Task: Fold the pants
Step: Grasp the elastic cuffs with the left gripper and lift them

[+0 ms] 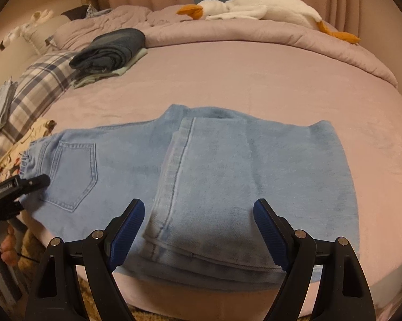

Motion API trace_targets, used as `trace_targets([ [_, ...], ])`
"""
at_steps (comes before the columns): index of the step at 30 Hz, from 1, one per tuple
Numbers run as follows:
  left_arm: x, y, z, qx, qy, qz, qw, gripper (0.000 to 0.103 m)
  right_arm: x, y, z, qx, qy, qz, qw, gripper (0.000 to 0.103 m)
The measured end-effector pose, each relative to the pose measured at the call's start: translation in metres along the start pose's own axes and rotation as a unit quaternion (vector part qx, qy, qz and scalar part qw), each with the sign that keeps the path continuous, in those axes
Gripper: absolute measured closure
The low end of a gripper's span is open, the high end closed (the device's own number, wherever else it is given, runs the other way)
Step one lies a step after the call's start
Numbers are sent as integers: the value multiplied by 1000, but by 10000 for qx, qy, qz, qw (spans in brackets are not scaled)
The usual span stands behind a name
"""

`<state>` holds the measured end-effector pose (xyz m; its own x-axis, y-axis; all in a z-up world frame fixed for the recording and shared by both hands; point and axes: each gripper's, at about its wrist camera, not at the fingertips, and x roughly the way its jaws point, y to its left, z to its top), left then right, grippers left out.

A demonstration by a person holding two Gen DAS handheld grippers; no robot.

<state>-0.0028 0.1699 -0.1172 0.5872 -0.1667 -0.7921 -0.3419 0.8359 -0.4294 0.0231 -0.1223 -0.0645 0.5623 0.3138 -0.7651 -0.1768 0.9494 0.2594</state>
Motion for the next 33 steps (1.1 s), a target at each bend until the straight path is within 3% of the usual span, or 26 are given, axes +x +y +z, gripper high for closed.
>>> trace_targets([
  [4, 1, 0, 3, -93, 40, 7, 9999, 46, 1, 2, -1, -13, 54, 111, 9999, 20],
  [5, 0, 0, 4, -106, 64, -32, 9999, 54, 1, 3, -2, -49, 36, 118, 9999, 20],
  [11, -15, -21, 7, -33, 46, 38, 10000, 69, -3, 4, -1, -147, -46, 197, 9997, 20],
  [14, -34, -40, 8, 232, -134, -15, 9996, 71, -6, -1, 2, -73, -120, 228, 9996, 20],
  [22, -78, -109, 5, 1082, -379, -730, 9907, 73, -18, -26, 0, 356, -284, 244, 9987, 20],
  [27, -82, -156, -6, 1733, -335, -978, 9794, 73, -31, -46, -1, 634, -458, 89, 9969, 20],
  [33, -78, -195, -15, 2167, -135, -1225, 9684, 73, -45, -74, -4, 954, -643, -76, 9933, 20],
])
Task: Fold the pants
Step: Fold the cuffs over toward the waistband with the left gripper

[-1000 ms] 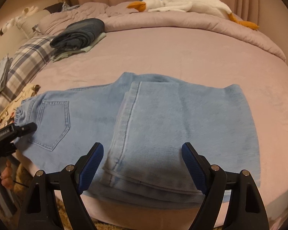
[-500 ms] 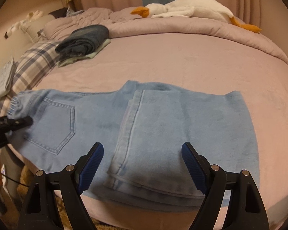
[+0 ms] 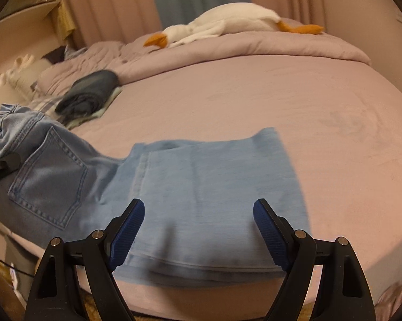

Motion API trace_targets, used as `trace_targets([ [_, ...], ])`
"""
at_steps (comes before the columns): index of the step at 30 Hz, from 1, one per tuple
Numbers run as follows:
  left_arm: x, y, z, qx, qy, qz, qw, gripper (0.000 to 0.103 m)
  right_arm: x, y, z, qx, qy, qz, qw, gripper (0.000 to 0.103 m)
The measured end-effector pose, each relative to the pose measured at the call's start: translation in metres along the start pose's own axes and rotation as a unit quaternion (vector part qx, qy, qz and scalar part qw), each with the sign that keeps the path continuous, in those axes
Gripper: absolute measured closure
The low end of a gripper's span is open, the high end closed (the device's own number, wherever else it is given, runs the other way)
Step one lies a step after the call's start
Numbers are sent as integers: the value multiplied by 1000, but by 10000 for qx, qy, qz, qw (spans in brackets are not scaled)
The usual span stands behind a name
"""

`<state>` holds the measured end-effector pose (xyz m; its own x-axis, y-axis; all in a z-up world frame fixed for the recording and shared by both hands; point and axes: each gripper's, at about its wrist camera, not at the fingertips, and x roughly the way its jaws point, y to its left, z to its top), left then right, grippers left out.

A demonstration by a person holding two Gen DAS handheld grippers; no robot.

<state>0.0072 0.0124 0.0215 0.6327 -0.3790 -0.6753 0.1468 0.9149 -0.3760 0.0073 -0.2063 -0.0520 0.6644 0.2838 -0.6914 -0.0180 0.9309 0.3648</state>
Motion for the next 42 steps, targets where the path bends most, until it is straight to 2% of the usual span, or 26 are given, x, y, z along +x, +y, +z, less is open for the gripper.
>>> trace_targets([
  [5, 22, -28, 3, 339, 238, -178, 9990, 73, -4, -23, 1, 307, -60, -172, 9994, 20],
  [14, 95, -64, -8, 753, 1044, -358, 9910, 73, -8, -59, -3, 677, -11, -476, 9966, 20],
  [19, 125, -69, -17, 801, 1416, -349, 9860, 70, -8, -70, -6, 751, 74, -635, 9951, 20],
  [22, 135, -70, -21, 760, 1572, -496, 9834, 64, -9, -74, -7, 782, 108, -716, 9943, 20],
  [24, 133, -72, -22, 823, 1559, -517, 9830, 59, -9, -76, -8, 793, 124, -739, 9940, 20],
  [25, 131, -73, -21, 842, 1562, -558, 9825, 52, -9, -76, -8, 794, 137, -755, 9939, 20],
  [27, 124, -72, -20, 786, 1655, -846, 9794, 41, -9, -77, -8, 779, 165, -789, 9937, 20],
  [29, 111, -71, -16, 581, 1679, -1226, 9764, 26, -9, -76, -7, 757, 170, -805, 9937, 20],
  [32, 85, -60, -7, 378, 1366, -1437, 9794, 14, -10, -75, -6, 735, 168, -808, 9939, 20],
  [34, 66, -50, -2, 349, 1088, -1394, 9836, 9, -12, -75, -4, 727, 158, -760, 9943, 20],
  [37, 52, -28, 0, 329, 685, -929, 9928, 5, -16, -74, 0, 736, 147, -657, 9950, 20],
  [39, 55, -9, -4, 283, 681, -301, 9968, 5, -17, -70, 3, 741, 194, -487, 9959, 20],
  [41, 62, 12, -12, 98, 835, 207, 9962, 6, -18, -63, 5, 716, 244, -151, 9970, 20],
  [42, 64, 20, -16, 10, 901, 342, 9953, 6, -17, -57, 6, 685, 288, 68, 9972, 20],
])
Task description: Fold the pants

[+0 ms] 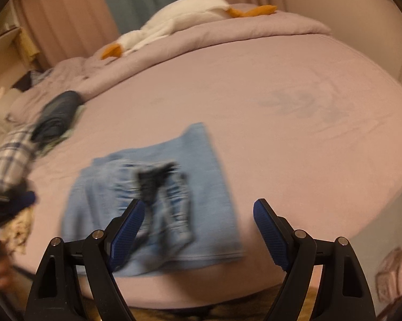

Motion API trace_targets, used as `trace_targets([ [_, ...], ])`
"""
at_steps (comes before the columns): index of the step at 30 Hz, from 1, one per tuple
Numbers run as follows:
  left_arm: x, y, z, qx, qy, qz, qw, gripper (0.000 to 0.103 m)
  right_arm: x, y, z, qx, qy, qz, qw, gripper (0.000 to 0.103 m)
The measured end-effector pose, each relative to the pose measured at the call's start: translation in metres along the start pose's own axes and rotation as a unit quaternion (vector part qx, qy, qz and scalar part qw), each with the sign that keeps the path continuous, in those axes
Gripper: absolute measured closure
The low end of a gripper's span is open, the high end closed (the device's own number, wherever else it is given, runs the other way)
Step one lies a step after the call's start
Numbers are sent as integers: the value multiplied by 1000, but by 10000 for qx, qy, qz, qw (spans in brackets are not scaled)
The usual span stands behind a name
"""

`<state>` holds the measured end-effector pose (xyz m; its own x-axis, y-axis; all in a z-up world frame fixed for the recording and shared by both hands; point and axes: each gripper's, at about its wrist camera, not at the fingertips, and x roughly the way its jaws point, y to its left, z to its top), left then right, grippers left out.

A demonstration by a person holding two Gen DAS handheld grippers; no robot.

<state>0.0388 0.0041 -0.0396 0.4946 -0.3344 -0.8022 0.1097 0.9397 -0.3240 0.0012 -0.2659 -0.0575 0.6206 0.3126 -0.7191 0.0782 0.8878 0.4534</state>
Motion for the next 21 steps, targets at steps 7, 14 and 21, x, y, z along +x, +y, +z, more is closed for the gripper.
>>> trace_targets([
  [7, 1, 34, -21, -306, 209, 222, 9991, 6, 46, 29, -10, -184, 778, 587, 9951, 52],
  [14, 6, 28, -23, -205, 267, 227, 9992, 6, 19, 23, -9, -196, 444, 330, 9983, 83],
  [21, 21, 20, -27, 66, 449, 401, 9982, 6, 38, 8, -22, -98, 696, 207, 9973, 83],
])
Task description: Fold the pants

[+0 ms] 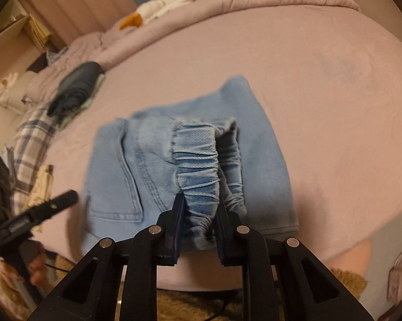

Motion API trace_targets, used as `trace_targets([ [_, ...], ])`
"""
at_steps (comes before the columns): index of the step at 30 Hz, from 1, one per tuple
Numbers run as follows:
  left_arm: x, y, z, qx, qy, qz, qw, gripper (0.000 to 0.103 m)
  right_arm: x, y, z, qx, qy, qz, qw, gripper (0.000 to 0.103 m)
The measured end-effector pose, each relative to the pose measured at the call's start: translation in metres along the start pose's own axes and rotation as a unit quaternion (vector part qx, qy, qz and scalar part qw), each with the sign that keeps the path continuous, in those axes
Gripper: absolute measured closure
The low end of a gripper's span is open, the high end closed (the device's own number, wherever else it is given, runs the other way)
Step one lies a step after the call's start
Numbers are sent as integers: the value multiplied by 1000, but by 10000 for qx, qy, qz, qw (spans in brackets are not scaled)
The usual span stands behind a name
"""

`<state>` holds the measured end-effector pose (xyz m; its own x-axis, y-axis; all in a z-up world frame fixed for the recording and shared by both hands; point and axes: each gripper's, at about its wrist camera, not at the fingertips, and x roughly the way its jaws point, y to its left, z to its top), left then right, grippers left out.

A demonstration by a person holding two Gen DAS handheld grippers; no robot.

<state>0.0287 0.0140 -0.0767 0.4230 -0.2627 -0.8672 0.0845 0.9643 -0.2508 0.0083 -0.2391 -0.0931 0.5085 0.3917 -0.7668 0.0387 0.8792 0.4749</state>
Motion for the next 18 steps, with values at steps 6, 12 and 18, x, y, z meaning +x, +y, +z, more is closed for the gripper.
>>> trace_targets([
  [6, -3, 4, 0, -20, -46, 50, 10000, 6, -23, 1, 11, -311, -351, -535, 9975, 29],
  [12, -8, 4, -1, -9, -108, 75, 9999, 6, 13, -15, 27, -122, 190, 426, 9988, 29],
  [18, -11, 6, -1, -28, -146, 79, 9999, 6, 39, -17, 35, 135, 313, 950, 9949, 34],
])
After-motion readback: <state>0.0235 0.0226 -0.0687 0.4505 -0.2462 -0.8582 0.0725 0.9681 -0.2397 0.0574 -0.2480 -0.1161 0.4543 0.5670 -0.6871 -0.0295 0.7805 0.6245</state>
